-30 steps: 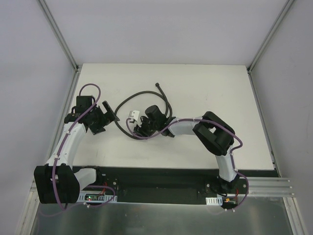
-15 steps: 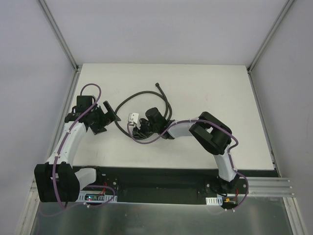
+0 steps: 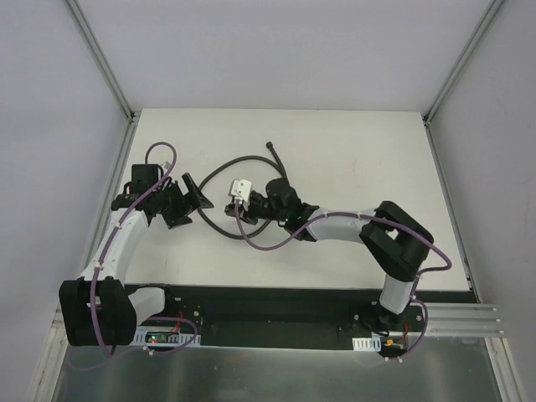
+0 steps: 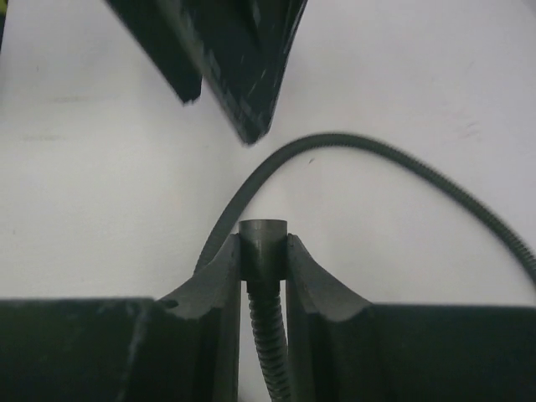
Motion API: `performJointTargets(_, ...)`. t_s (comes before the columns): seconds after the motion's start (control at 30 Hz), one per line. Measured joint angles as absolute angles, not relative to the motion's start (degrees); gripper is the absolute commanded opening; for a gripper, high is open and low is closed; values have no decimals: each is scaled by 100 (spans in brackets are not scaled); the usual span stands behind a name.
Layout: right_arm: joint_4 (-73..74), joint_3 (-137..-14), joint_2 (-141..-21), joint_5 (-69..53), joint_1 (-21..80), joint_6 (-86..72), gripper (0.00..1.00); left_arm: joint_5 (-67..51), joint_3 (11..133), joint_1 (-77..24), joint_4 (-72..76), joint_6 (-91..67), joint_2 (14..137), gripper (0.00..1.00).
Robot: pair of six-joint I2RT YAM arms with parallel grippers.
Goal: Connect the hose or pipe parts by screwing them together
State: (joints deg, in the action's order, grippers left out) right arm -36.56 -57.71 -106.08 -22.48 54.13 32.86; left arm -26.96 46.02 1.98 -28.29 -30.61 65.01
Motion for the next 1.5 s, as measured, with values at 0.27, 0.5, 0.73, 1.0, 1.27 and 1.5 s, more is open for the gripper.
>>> performJointTargets(0.27, -4167, -5520, -9393, -1564, 4904, 2969, 12, -2615, 4685, -449, -2814, -2982, 6359, 90)
performJointTargets(0.5, -4191, -5179, -8720, -849, 3669, 2320, 12, -2012, 5137, -1962, -2471, -3280, 6606, 82)
performJointTargets(0.73, -4222, -4335, -7992, -353, 2853, 1634, 10, -1431, 5256, -3105, -1455, -3822, 7660, 76)
performJointTargets(1.0, -4438, -3400, -7231, 8, 2349, 1022, 10, -482, 6386, -4313, -1024, -3990, 9539, 71)
performJointTargets(1.27, -4650, -2882, -7013, 27, 2143, 646, 10, 250, 7006, -4888, -1009, -3940, 10431, 70)
performJointTargets(1.5, -4853, -2604, -6980, 67, 2091, 486, 10, 620, 7255, -5074, -1140, -3837, 10866, 68)
